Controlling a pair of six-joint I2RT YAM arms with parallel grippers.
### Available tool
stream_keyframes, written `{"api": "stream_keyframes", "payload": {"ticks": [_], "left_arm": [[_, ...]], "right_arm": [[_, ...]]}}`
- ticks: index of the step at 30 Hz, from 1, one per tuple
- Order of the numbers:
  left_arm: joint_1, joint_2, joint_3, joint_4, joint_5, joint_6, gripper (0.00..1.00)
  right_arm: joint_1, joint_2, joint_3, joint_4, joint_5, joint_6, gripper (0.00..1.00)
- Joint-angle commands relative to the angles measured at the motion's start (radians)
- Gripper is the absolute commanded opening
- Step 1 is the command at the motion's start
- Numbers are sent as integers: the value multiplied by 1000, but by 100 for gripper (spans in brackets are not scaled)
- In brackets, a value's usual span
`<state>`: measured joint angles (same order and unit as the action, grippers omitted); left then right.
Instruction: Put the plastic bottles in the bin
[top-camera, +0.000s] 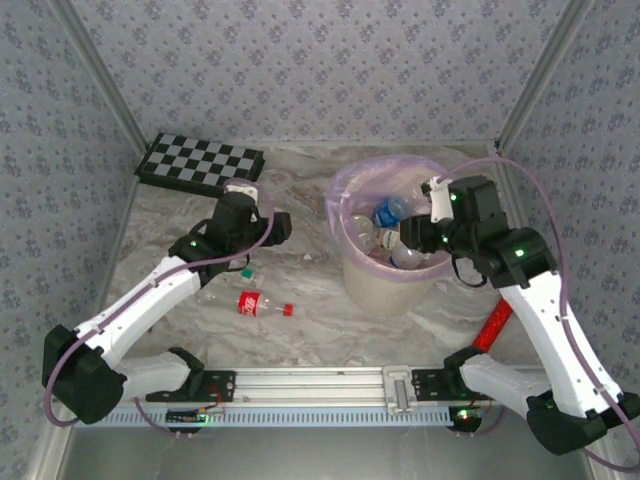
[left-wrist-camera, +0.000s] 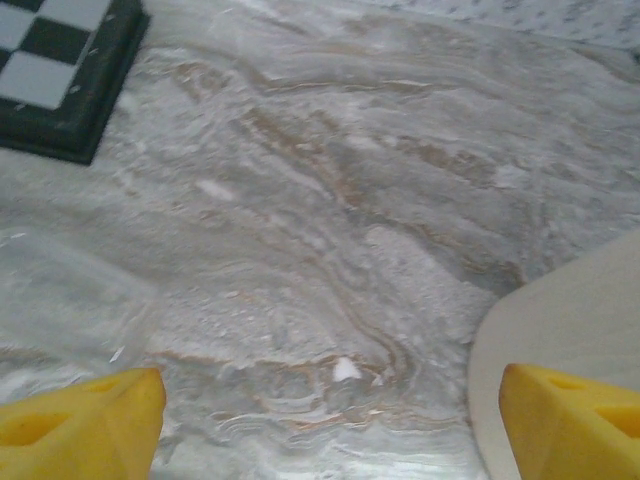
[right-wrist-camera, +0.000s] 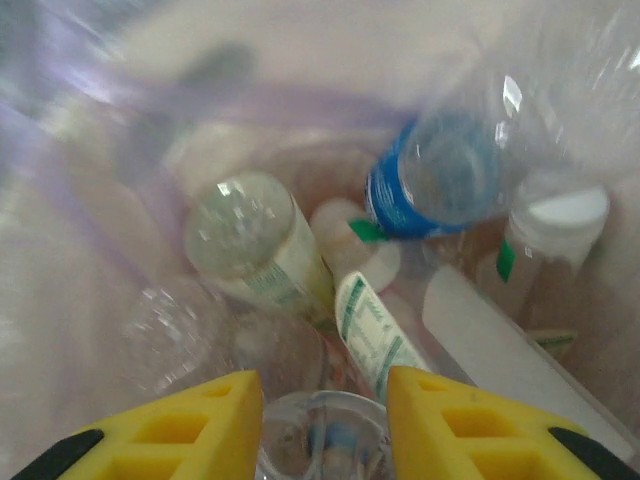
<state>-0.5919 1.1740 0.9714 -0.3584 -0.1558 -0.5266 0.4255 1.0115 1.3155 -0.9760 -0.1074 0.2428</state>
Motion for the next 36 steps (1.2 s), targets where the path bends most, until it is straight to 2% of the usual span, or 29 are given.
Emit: {"api": "stream_keyframes", "payload": {"ticks": [1, 6, 10, 12, 13, 16, 19, 23, 27, 36], "left_arm": [[39, -20, 28, -93, -55, -54, 87], [95, -41, -17, -139, -176, -165, 87], [158, -34, -50, -139, -186, -212, 87], [174, -25, -51, -134, -187, -216, 88], [178, -18, -50, -134, -191, -219, 88], [187, 7, -44, -135, -209, -236, 89], [190, 39, -42, -139, -217, -320, 89], [184, 96, -52, -110, -186, -472, 89], [143, 192, -25, -117, -215, -571, 89], [127, 442, 76, -96, -206, -610, 89]], "right_arm": [[4, 5, -96, -10, 33, 51, 37], [-10, 10, -176, 28, 18, 62, 36], [-38, -1, -132, 25, 11, 41, 39], [-51, -6, -59, 25, 3, 27, 48], [-59, -6, -29, 26, 4, 20, 56], [-74, -9, 32, 60, 15, 12, 73], [-92, -19, 44, 142, 17, 18, 81], [-107, -8, 58, 184, 2, 17, 84], [-120, -2, 68, 164, 0, -1, 85], [-154, -43, 41, 147, -6, -7, 85]]}}
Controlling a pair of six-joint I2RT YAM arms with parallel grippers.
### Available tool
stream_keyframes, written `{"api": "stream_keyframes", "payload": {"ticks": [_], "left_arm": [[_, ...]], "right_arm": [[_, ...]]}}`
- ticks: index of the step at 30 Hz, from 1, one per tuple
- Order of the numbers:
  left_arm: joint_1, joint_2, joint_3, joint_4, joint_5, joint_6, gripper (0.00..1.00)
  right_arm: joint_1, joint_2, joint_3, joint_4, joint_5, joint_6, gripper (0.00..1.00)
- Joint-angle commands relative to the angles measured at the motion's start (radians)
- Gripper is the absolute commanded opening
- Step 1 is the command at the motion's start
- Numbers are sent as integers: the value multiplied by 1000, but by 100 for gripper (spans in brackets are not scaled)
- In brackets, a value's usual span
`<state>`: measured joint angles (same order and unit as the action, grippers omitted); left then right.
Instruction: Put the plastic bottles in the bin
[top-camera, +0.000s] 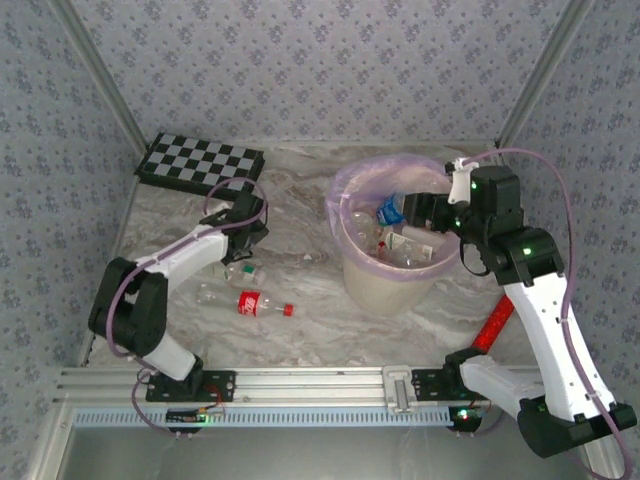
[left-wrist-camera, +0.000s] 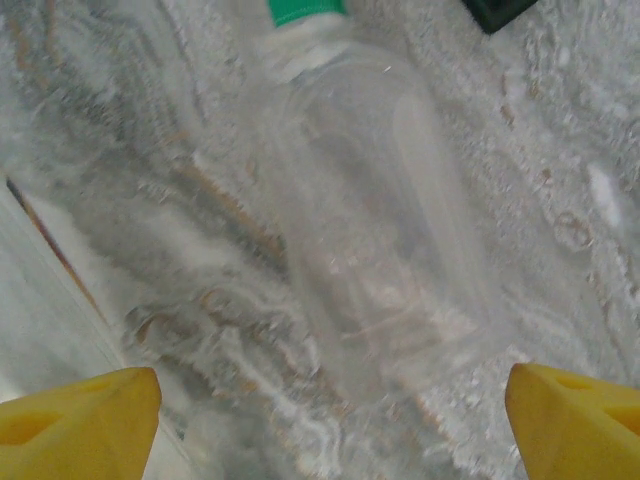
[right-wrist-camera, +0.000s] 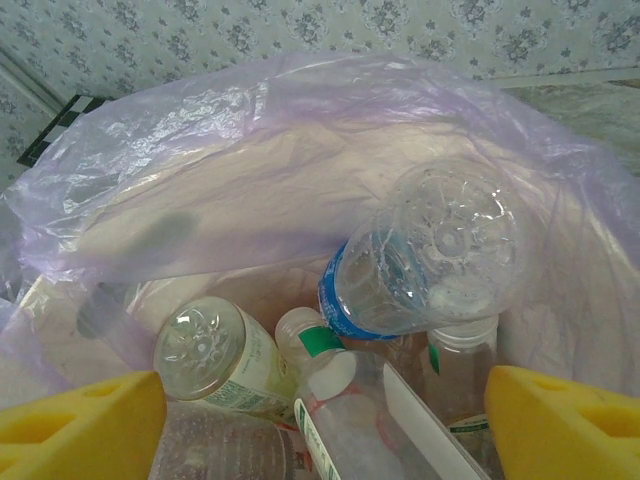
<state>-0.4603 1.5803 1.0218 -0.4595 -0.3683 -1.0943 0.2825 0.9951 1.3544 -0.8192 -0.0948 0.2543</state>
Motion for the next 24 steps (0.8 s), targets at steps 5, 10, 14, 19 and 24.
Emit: {"api": "stream_keyframes", "payload": {"ticks": [5, 10, 14, 19, 24], "left_arm": [[-3, 88, 50, 24, 9, -15, 89], [-3, 97, 57, 38, -9, -6, 89], [10, 136, 83, 24, -10, -2, 89], [12, 165, 84, 46, 26, -20, 86], [13, 180, 88, 47, 25, -30, 76]], "right_arm": [[-26, -27, -10, -10, -28, -24, 85], [-38, -26, -21, -8, -43, -29, 85], [-46, -17, -24, -3, -53, -33, 85], [-49, -23, -33, -9, -49, -36, 85], [-62, -32, -47, -8, -54, -35, 85]]}}
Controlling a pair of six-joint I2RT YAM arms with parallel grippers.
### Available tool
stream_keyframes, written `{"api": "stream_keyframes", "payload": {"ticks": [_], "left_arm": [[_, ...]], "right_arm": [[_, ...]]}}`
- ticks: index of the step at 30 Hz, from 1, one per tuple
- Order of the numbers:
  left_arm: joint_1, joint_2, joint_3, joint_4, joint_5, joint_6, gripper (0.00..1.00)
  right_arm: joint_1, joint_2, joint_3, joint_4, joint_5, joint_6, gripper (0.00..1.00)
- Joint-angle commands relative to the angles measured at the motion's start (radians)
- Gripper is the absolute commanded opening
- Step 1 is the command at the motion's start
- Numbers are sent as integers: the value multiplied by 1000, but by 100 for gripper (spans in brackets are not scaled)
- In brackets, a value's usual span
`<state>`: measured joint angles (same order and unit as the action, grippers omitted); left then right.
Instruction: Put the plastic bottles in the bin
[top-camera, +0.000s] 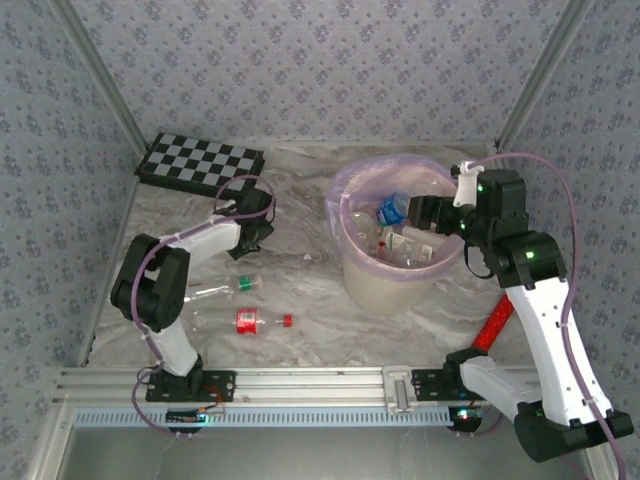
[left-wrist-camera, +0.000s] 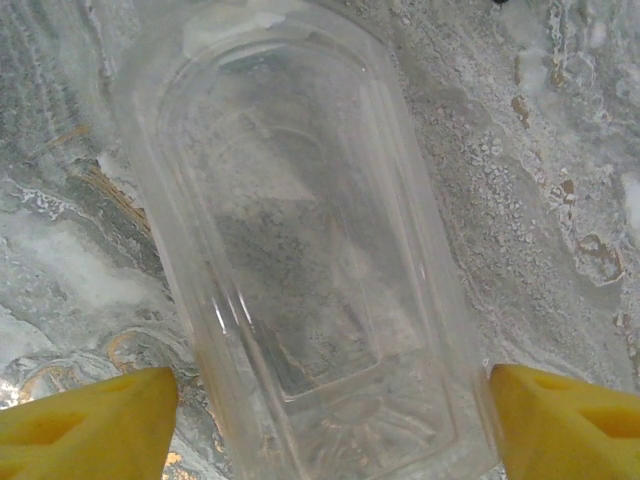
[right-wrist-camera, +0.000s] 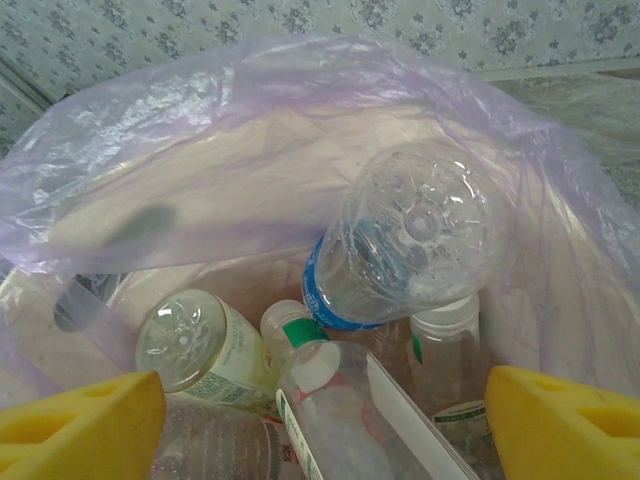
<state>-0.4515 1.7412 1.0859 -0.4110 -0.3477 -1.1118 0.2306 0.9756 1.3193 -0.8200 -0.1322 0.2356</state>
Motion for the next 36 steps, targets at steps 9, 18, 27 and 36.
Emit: {"api": "stream_keyframes", "payload": {"ticks": [9, 18, 27, 36], "left_arm": [[-4, -56, 24, -25, -6, 28, 58], [-103, -257, 5, 25, -19, 293, 44], [-267, -575, -151, 338, 103, 666, 27], [-347, -699, -178, 397, 329, 836, 22]], "right_arm": [[-21, -38, -1, 1, -36, 7, 85], [-21, 25, 80, 93, -199, 54, 86], [62, 184, 226, 192, -378, 110, 86], [233, 359, 359, 313, -356, 124, 99]]}}
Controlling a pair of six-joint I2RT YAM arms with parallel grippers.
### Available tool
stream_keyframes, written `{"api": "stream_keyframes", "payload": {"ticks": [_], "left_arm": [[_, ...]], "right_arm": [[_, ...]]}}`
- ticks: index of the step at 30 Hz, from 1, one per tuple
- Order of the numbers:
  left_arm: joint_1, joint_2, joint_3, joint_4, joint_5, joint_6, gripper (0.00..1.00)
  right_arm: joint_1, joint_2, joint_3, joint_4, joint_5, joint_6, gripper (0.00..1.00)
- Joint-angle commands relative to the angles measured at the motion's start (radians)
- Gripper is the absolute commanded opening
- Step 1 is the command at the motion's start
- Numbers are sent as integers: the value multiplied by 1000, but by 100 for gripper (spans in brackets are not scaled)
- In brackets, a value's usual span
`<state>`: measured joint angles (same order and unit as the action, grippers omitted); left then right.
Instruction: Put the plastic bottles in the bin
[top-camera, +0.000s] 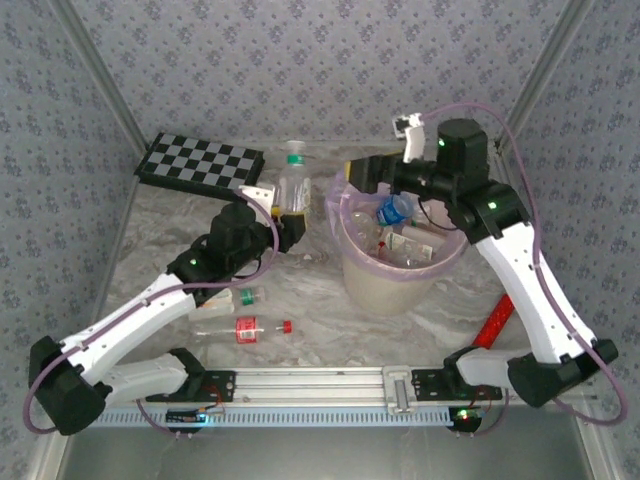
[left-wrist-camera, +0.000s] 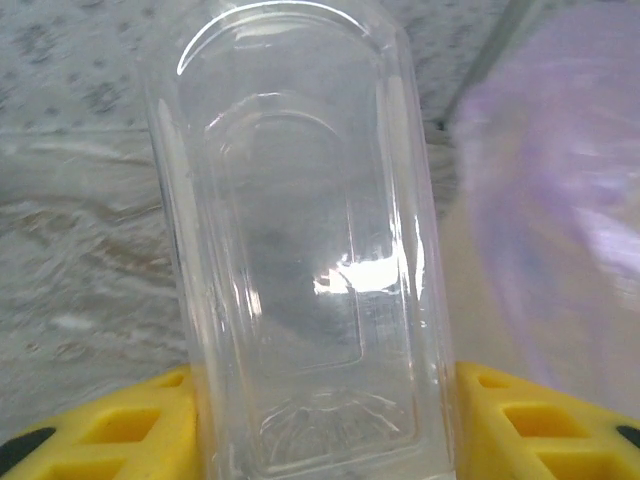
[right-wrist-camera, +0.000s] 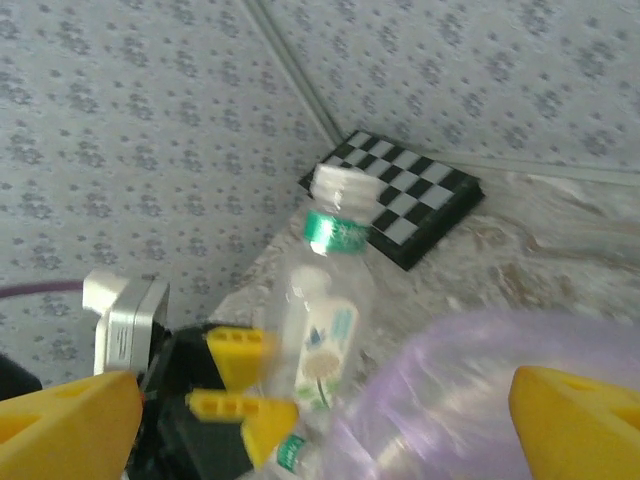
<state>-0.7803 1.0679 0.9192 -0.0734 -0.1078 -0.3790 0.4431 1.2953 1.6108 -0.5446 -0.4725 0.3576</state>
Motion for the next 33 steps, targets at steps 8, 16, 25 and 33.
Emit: {"api": "stream_keyframes", "payload": {"ticks": [8, 16, 25, 33], "left_arm": [[-60, -35, -37, 146, 161, 157, 20], [-68, -33, -31, 162, 160, 161, 21], [-71, -42, -12, 133, 139, 173, 27], [-71, -66, 1, 73, 1, 119, 99]], "right_arm": [[66, 189, 165, 5, -44, -8, 98], [72, 263, 179, 21, -74, -11, 72], [66, 276, 214, 14, -71, -12, 37], [12, 207, 363, -3, -49, -48, 26]]}}
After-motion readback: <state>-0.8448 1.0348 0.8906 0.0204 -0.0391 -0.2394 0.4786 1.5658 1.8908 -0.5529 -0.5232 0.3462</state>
